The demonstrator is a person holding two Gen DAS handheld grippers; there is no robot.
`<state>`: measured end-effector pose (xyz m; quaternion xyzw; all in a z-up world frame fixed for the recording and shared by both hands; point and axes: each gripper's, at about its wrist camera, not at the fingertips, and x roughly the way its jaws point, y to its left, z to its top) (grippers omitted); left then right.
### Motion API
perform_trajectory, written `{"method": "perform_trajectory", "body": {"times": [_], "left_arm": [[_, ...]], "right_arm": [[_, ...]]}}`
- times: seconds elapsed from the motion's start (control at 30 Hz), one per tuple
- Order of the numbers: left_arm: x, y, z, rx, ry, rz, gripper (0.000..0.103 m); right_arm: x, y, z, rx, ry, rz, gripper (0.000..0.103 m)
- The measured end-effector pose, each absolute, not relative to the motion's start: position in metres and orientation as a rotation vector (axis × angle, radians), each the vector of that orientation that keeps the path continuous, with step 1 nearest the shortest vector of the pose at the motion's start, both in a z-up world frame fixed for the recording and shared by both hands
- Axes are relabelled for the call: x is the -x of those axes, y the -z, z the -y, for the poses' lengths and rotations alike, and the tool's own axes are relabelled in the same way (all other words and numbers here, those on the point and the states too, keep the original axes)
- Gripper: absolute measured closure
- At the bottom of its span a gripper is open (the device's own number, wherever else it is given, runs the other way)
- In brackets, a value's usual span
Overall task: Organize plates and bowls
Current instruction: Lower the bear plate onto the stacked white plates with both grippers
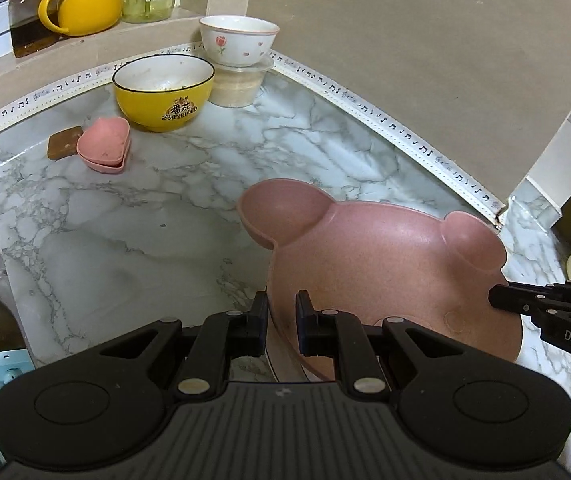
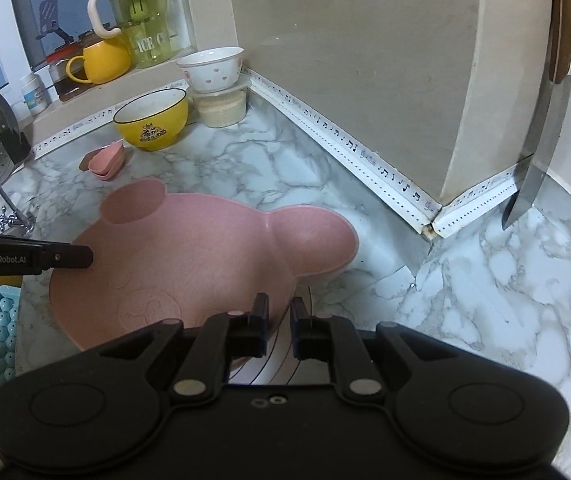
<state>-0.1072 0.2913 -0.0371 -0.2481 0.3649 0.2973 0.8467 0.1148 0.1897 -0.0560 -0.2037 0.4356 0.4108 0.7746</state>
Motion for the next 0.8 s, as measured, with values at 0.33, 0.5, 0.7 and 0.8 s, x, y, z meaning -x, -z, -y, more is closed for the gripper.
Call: {"method": "perform_trajectory", "body": {"times": [0.33, 0.5, 0.7, 0.8], "left_arm": [[0.096, 0.046, -0.296, 0.507, -0.627, -0.782, 0.090], [0.095, 0.050, -0.298, 0.501, -0.625, -0.797, 0.090], [0.098, 0.057, -0.296, 0.504, -0.617, -0.803, 0.090], [0.099, 0.058, -0.294, 0.493, -0.614, -0.800, 0.090]], "right_arm": [[-0.123, 0.068, -0.188, 0.429, -0.876, -0.948, 0.091], [-0.120, 0.073, -0.188, 0.452, -0.881, -0.951, 0.091], [-0.116, 0.076, -0.186, 0.473, -0.886, -0.940, 0.091], [-0.115, 0.077, -0.187, 0.485, -0.881, -0.937, 0.091]]}}
